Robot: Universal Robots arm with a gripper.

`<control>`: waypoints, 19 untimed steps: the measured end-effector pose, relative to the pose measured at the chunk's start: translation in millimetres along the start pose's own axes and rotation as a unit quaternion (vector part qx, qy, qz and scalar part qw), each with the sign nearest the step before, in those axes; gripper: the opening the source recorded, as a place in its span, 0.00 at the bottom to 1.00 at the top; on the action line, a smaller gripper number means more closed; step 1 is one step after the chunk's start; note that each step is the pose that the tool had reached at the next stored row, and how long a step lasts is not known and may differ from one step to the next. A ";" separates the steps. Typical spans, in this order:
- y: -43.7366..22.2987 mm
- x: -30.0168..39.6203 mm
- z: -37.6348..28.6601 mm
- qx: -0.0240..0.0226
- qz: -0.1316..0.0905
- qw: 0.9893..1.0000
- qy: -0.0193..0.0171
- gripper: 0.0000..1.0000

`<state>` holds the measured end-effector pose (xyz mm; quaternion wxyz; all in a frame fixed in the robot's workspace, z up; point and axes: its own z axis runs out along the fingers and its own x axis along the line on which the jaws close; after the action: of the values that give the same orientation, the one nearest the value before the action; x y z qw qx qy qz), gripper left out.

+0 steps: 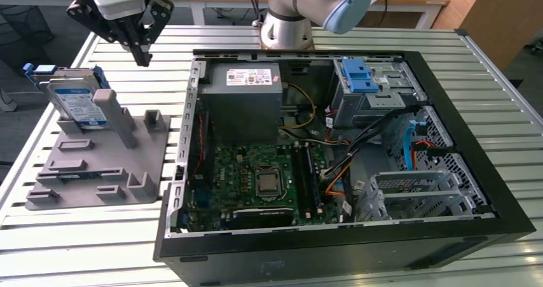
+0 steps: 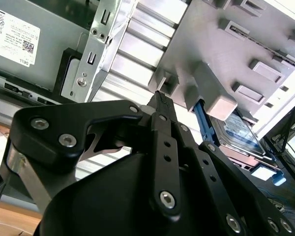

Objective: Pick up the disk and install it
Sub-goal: 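Reach for the disk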

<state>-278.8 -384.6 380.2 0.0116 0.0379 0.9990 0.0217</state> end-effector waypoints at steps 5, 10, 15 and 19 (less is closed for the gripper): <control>0.3 4.0 0.0 0.000 0.000 1.000 0.000 0.11; 0.9 9.1 0.0 0.000 0.000 1.000 0.000 0.11; 2.2 16.4 0.0 0.000 0.000 1.000 0.000 0.11; 6.2 25.2 0.2 0.000 0.000 1.000 0.000 0.11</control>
<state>-303.5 -376.4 379.8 0.0116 0.0379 0.9990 0.0216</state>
